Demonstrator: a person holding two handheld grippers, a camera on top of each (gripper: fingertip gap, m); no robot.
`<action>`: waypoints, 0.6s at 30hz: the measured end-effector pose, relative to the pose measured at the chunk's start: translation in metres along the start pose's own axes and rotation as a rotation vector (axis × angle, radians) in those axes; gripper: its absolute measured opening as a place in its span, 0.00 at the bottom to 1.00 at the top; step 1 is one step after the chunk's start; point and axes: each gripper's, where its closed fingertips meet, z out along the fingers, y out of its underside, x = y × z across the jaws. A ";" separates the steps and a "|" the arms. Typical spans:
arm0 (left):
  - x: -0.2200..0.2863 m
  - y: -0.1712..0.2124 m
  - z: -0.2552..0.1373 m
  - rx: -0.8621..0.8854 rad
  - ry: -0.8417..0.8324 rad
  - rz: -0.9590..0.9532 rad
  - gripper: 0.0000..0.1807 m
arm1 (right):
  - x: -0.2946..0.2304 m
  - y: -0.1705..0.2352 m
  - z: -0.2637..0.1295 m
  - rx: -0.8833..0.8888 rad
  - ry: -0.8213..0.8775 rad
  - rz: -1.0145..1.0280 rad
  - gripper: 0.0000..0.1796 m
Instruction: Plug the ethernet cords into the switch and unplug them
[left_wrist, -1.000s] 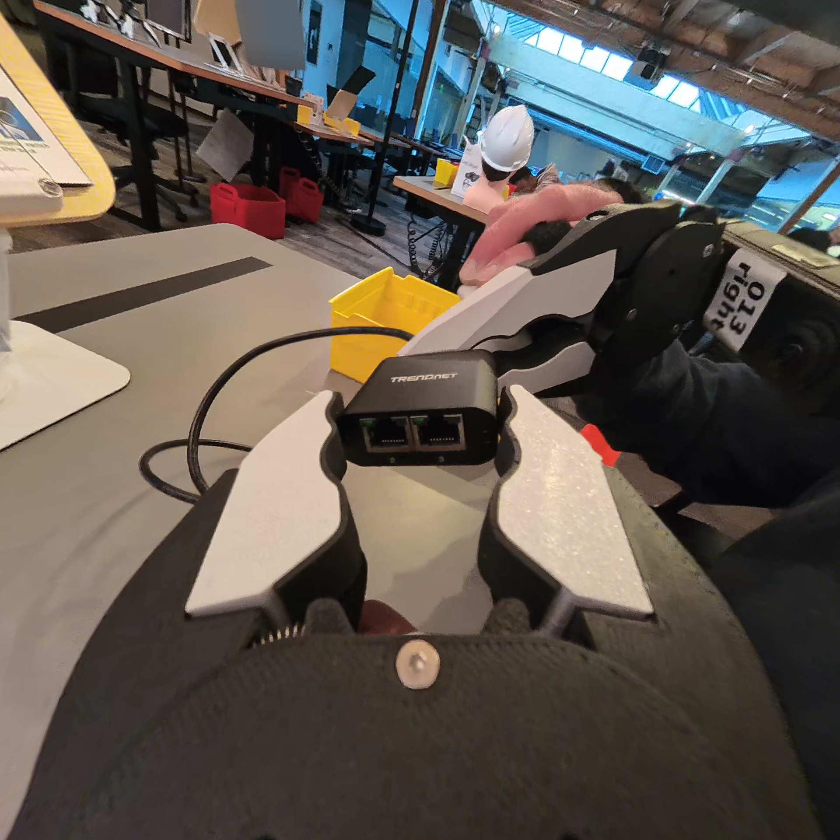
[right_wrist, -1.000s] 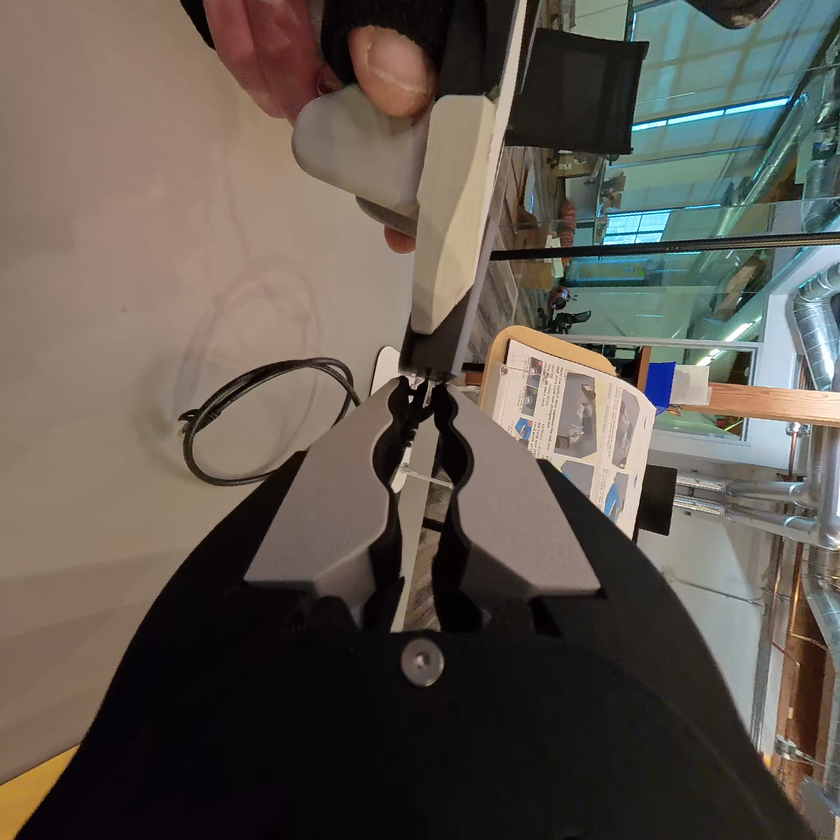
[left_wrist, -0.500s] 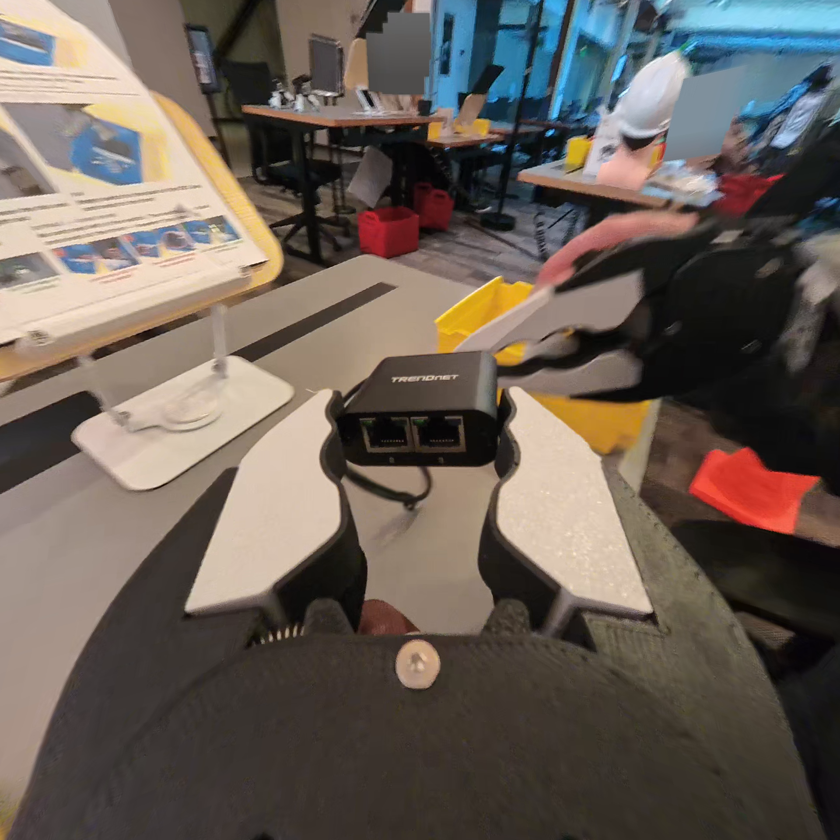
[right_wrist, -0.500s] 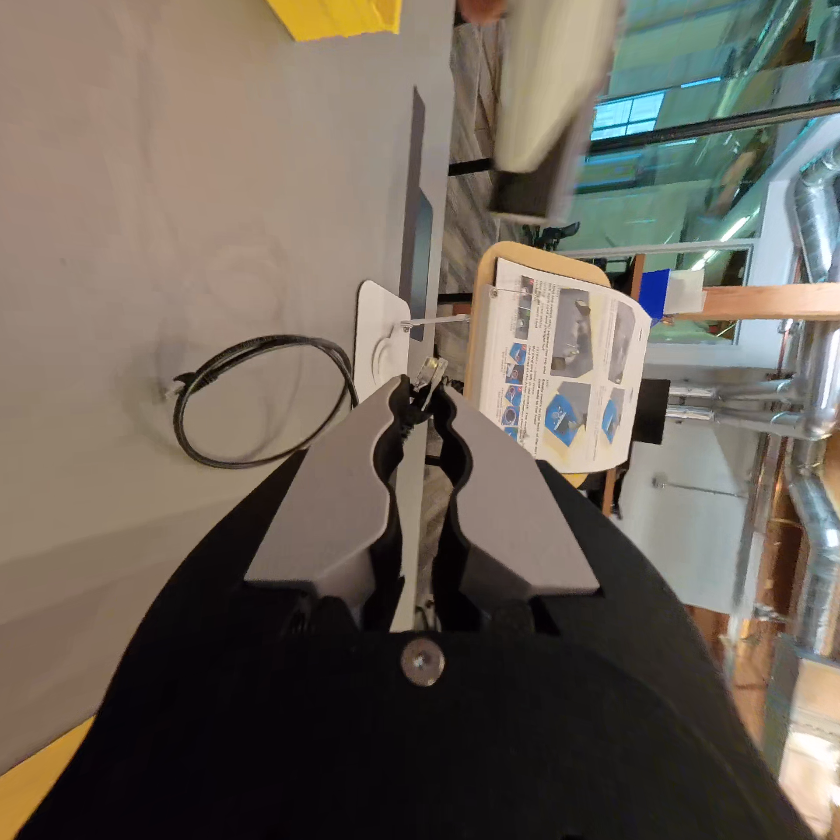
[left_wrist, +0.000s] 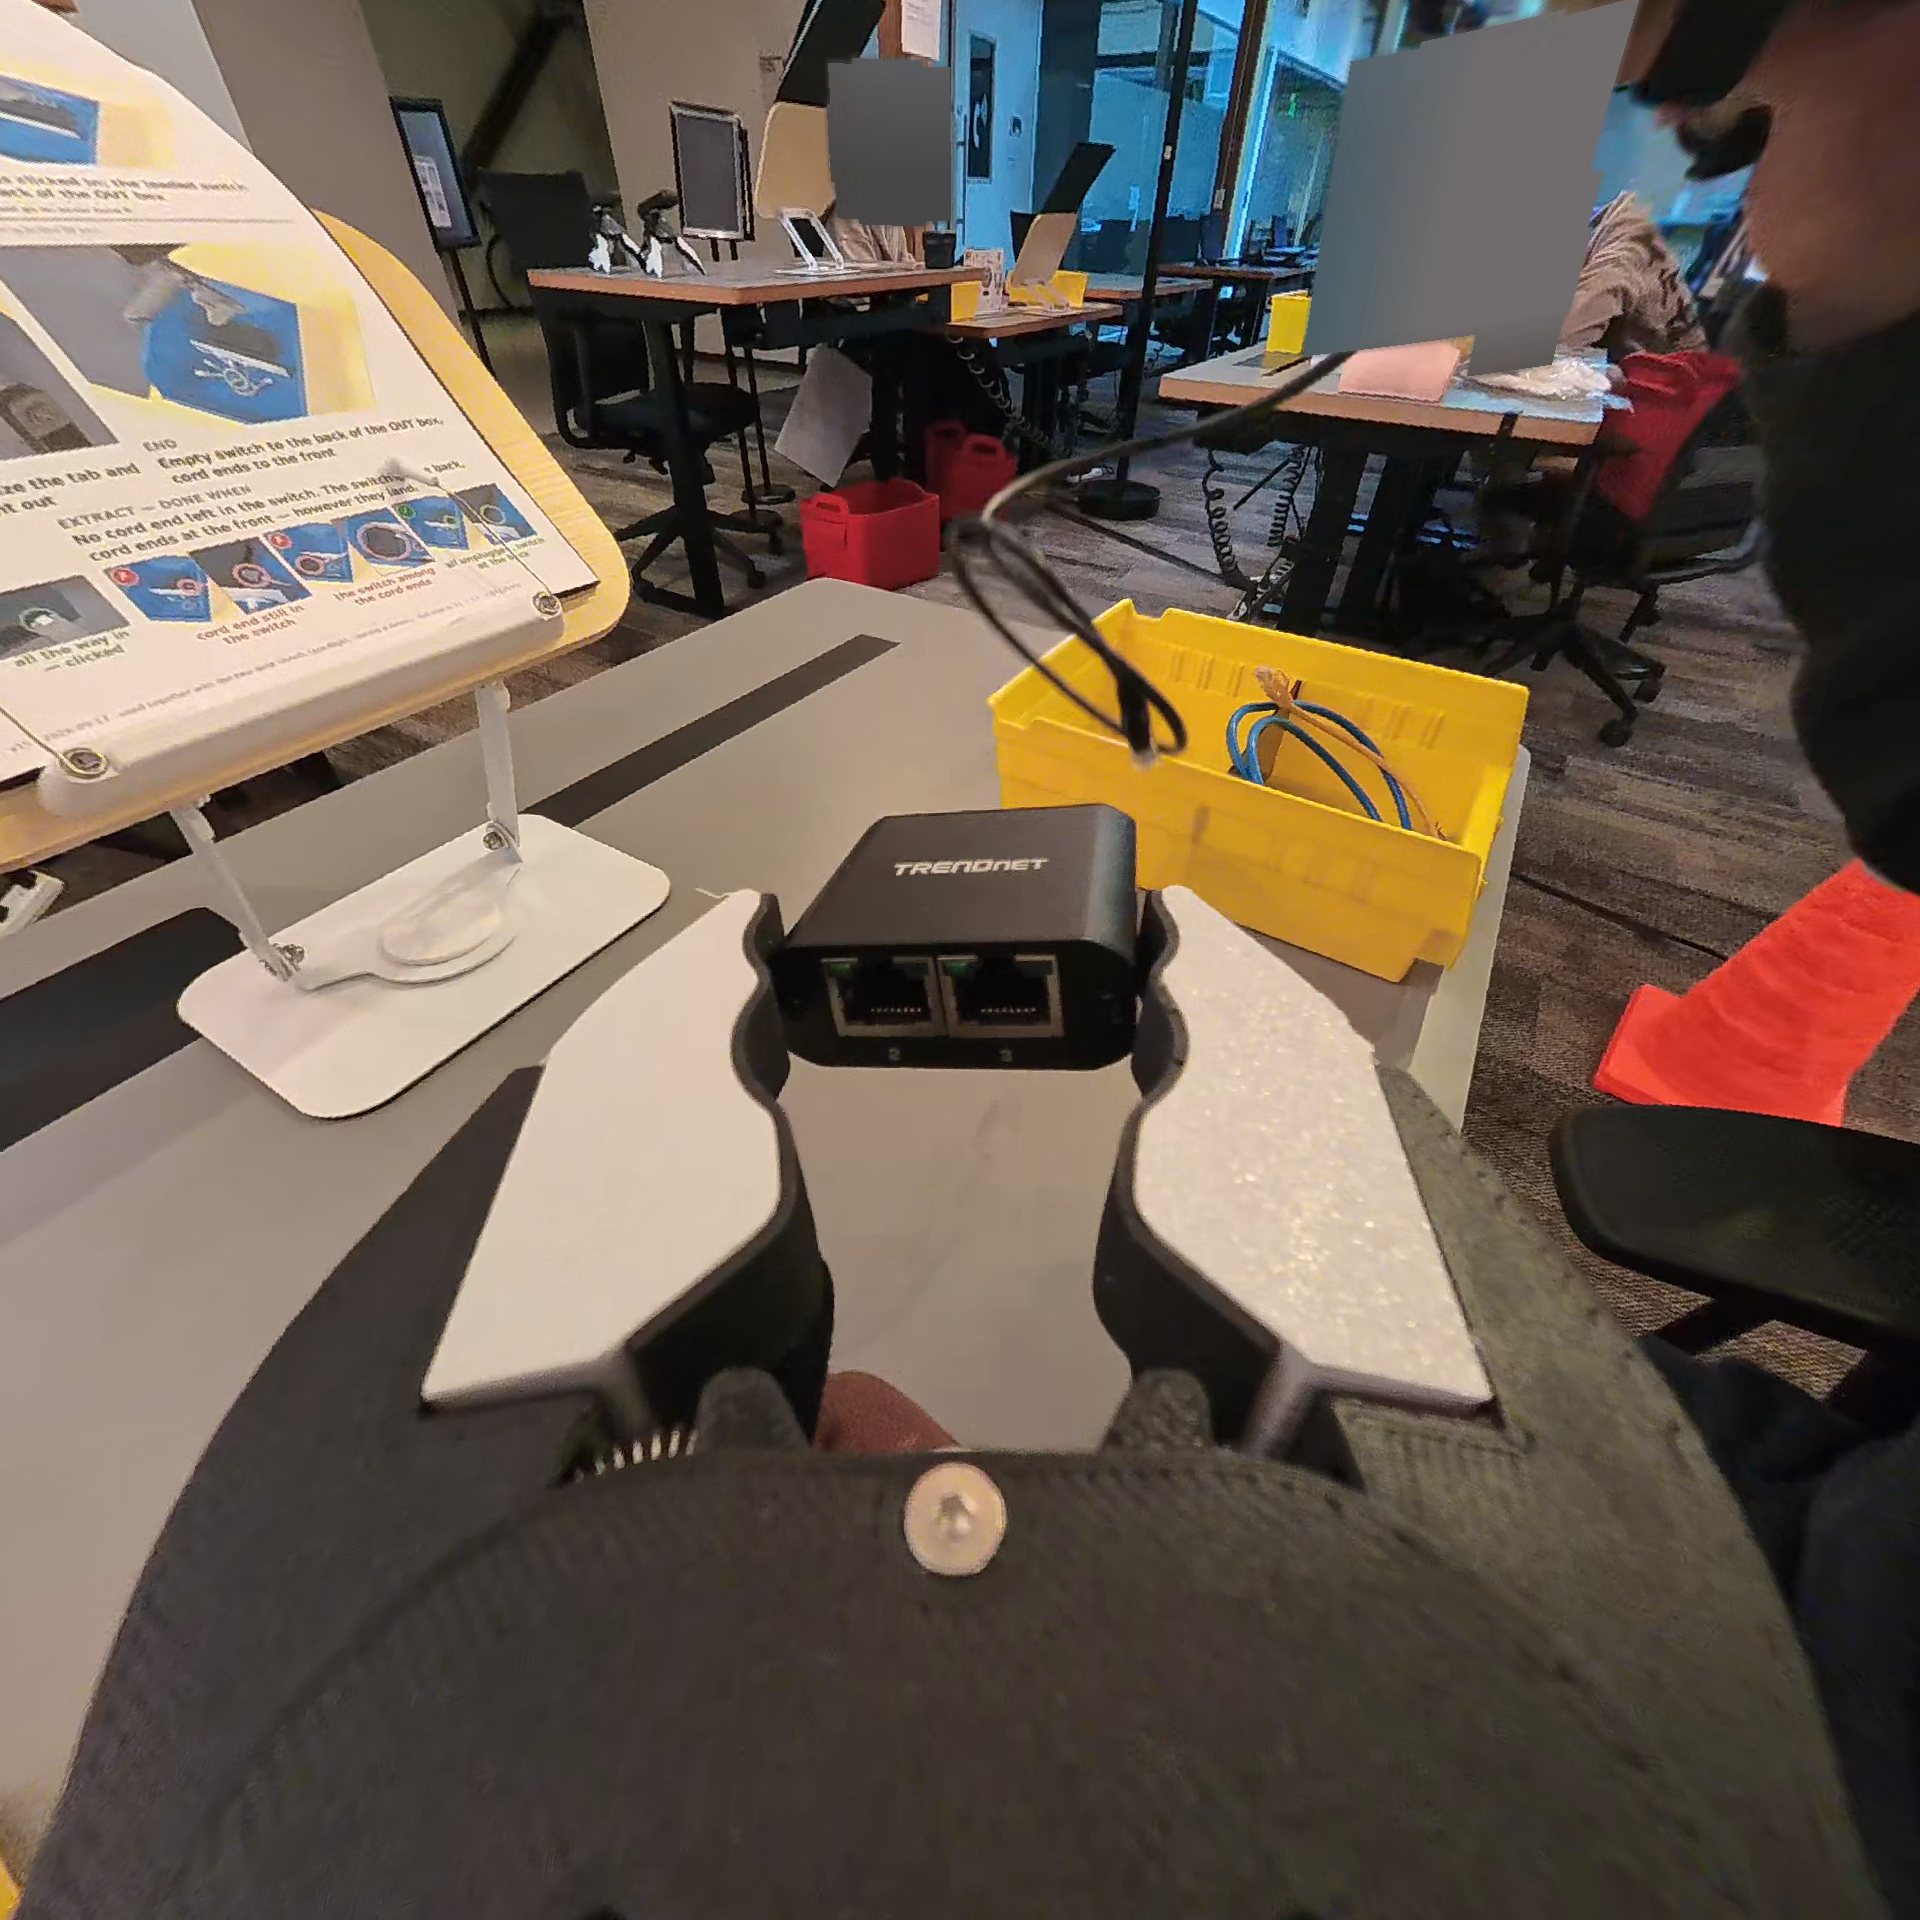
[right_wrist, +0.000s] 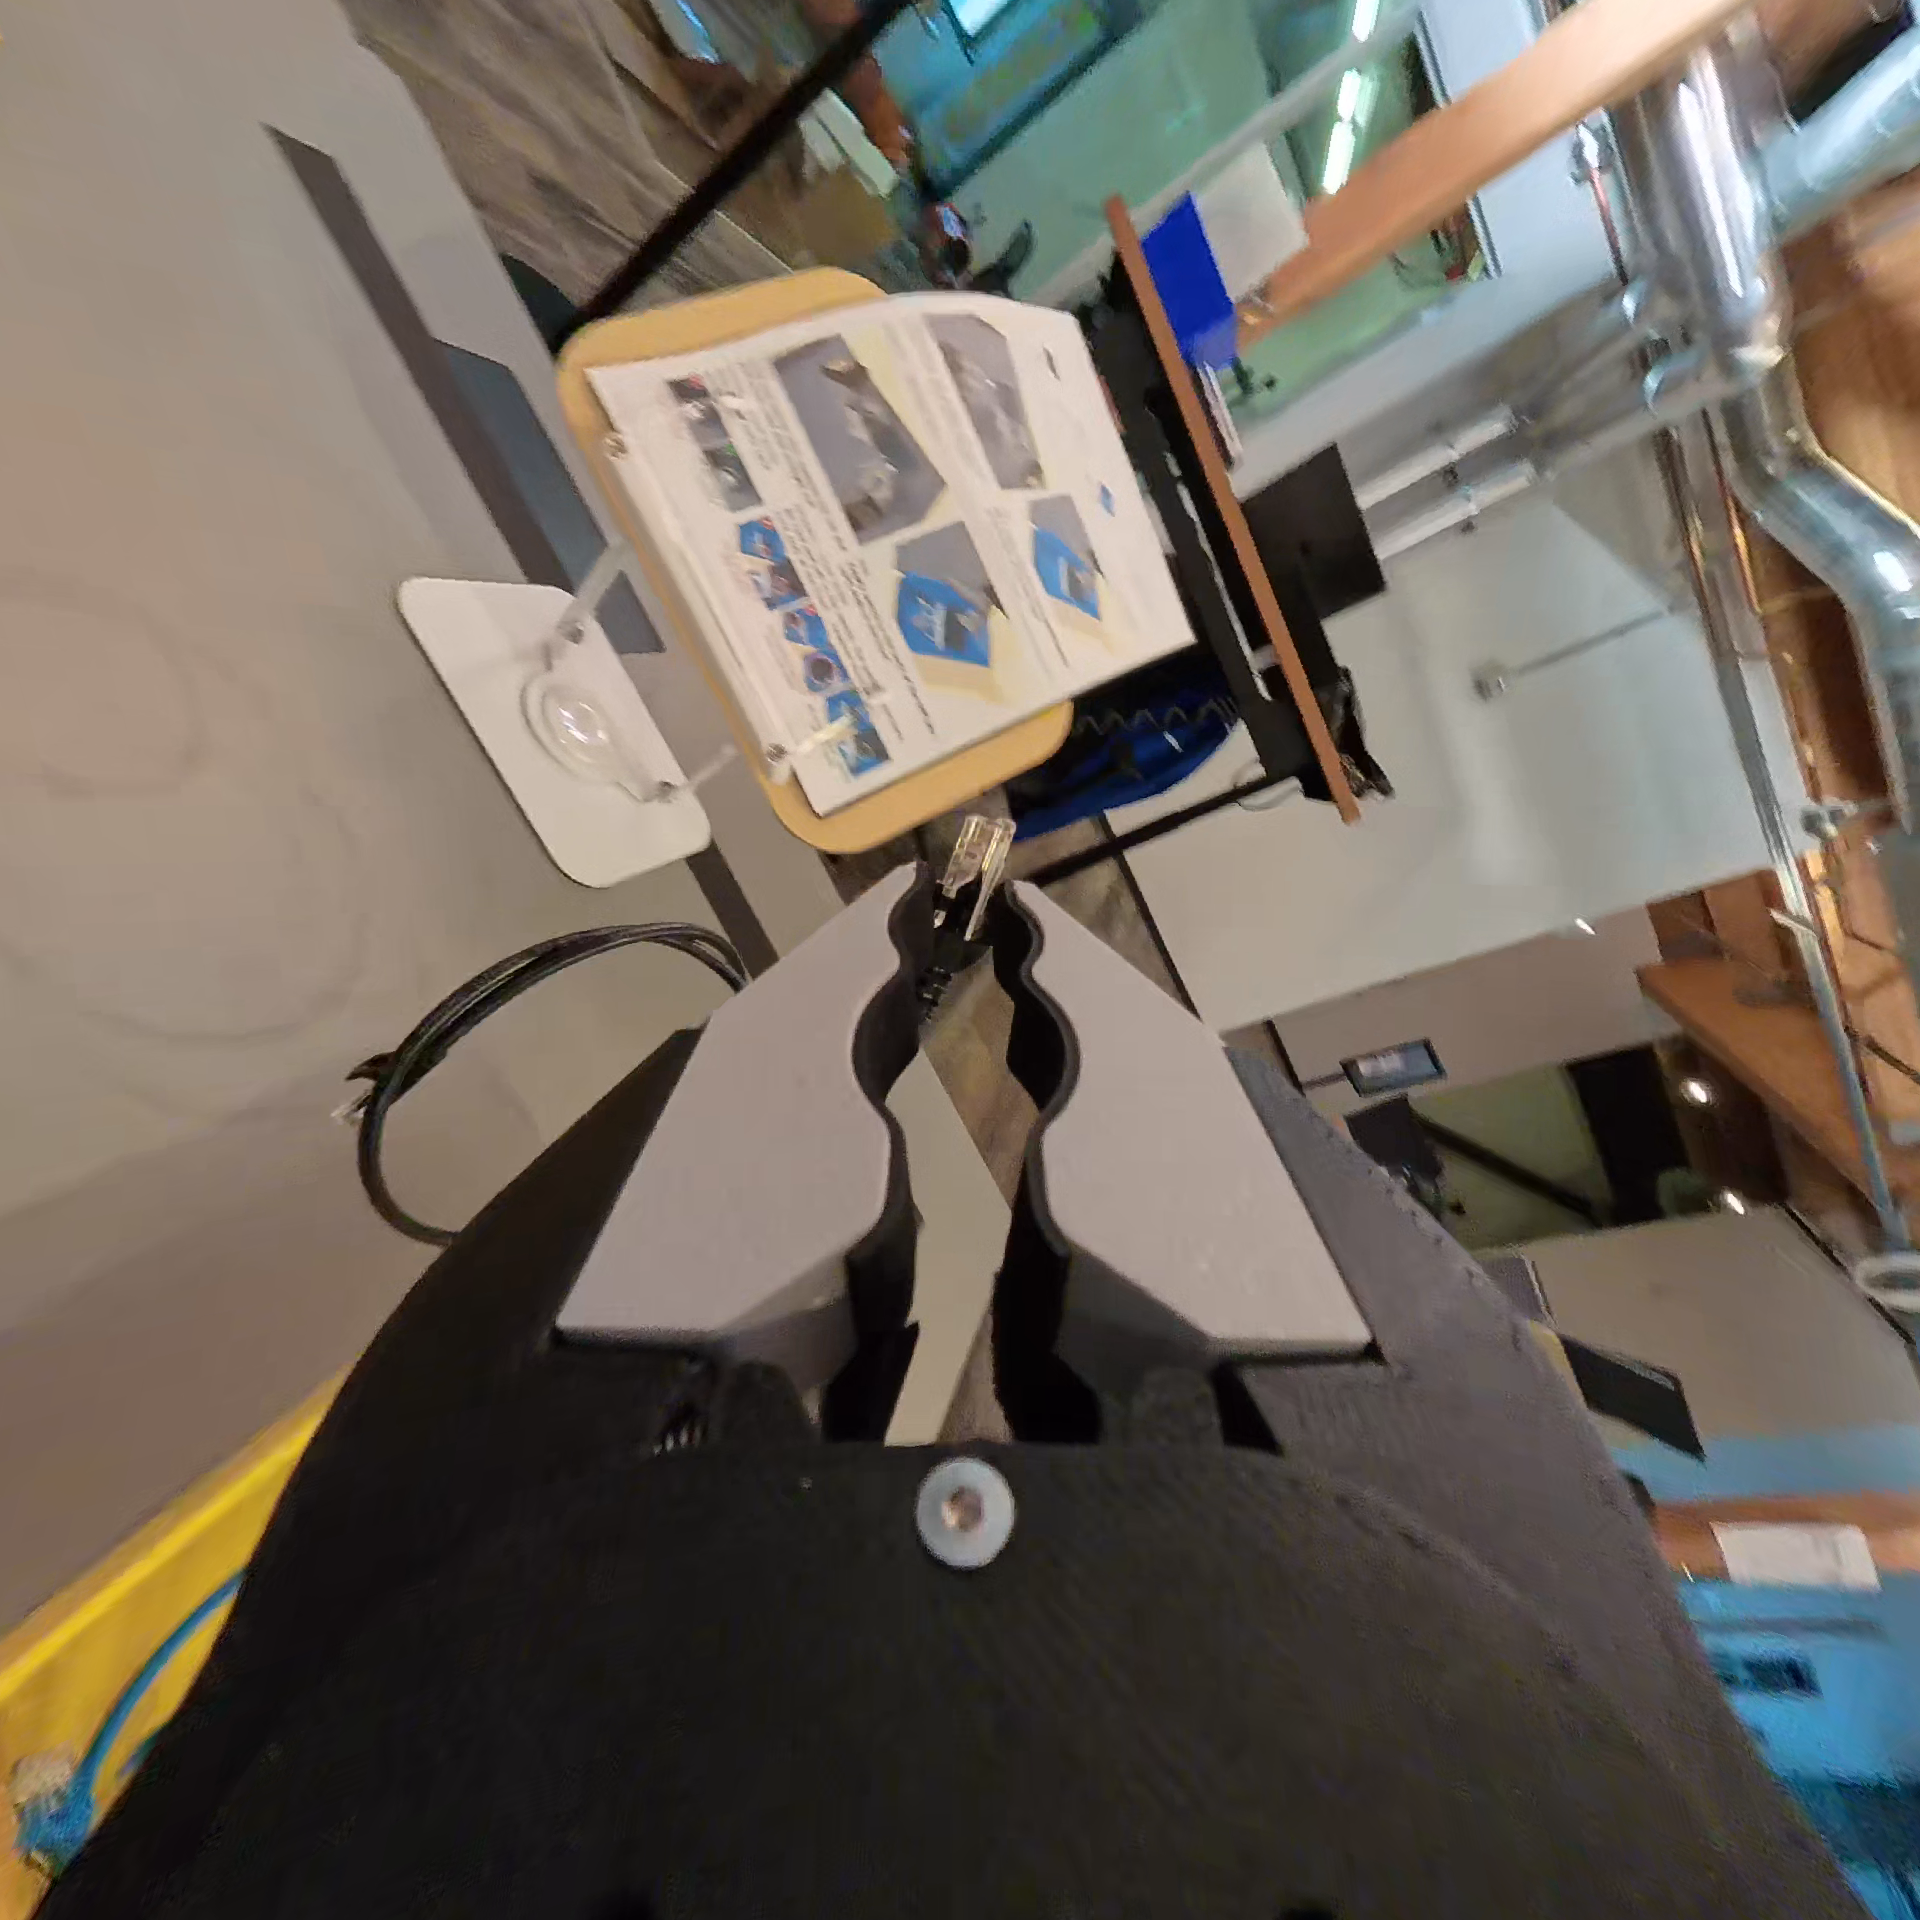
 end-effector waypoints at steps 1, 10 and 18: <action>0.000 0.001 0.001 -0.001 0.002 0.000 0.36 | 0.010 0.008 -0.008 -0.029 0.029 -0.004 0.05; 0.001 0.013 0.009 -0.018 0.011 -0.025 0.36 | 0.023 0.086 -0.062 -0.317 0.102 0.093 0.06; 0.003 0.022 0.017 -0.039 0.027 -0.045 0.36 | -0.030 0.149 -0.062 -0.465 0.001 0.218 0.06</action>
